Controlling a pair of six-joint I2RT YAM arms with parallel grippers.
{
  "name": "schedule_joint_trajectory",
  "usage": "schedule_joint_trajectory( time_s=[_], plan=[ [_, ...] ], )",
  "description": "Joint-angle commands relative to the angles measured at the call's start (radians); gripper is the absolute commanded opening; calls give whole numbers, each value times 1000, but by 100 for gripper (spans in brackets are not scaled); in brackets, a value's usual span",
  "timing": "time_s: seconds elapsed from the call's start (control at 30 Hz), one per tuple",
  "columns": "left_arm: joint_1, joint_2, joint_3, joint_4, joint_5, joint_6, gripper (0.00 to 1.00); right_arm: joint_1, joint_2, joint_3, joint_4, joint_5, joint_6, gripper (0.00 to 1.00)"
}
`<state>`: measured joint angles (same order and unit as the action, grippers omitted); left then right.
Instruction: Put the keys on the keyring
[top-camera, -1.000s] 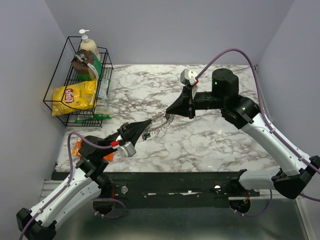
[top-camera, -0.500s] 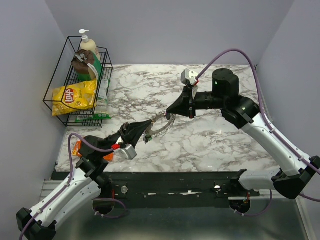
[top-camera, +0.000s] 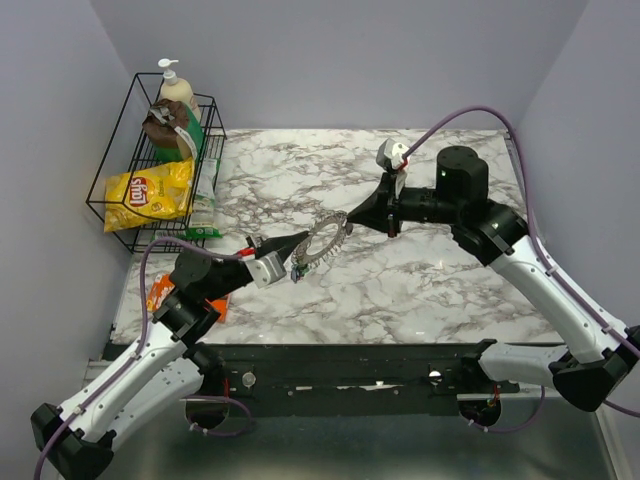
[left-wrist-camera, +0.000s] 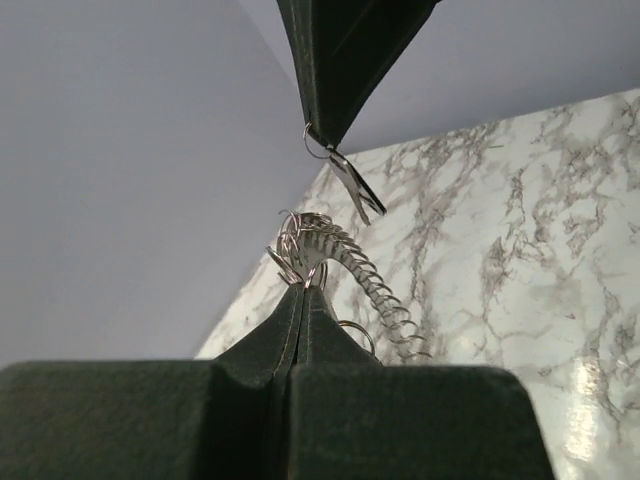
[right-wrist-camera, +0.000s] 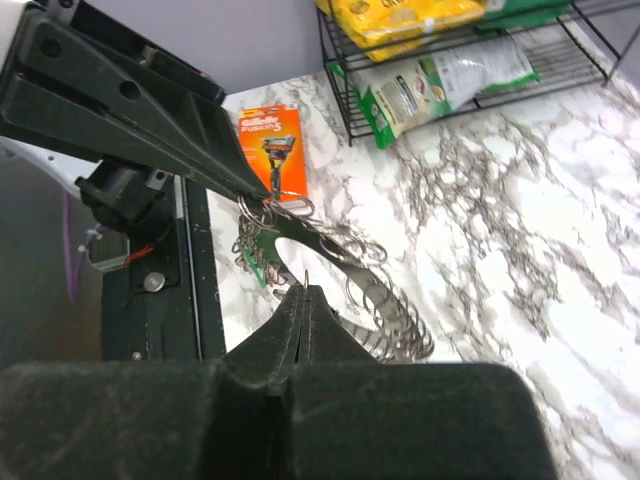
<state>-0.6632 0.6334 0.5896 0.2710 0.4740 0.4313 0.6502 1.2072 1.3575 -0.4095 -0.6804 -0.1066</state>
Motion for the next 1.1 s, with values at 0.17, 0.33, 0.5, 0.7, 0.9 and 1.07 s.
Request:
schedule_joint_trajectory(
  time_s=[0.17,0.33,0.5,0.7,0.9,1.07],
  plan=[
    [10,5,7,-110,-156,-207,0,-55,-35,-253,75,47,142,1],
    [17,6,-14,-99,-175,-279,0,-57,29,-414,121,-48,185,1],
    [19,18,-19,-93,-163,-322,0,-55,124,-466,153,-100,206,1],
    [20,37,-28,-96,-149,-338,0,-55,183,-454,161,-61,196,12],
    [20,38,-37,-104,-133,-330,0,-55,124,-371,156,-28,154,80],
    [22,29,-30,-125,-86,-306,0,-55,37,-288,179,-73,82,82]
  ],
)
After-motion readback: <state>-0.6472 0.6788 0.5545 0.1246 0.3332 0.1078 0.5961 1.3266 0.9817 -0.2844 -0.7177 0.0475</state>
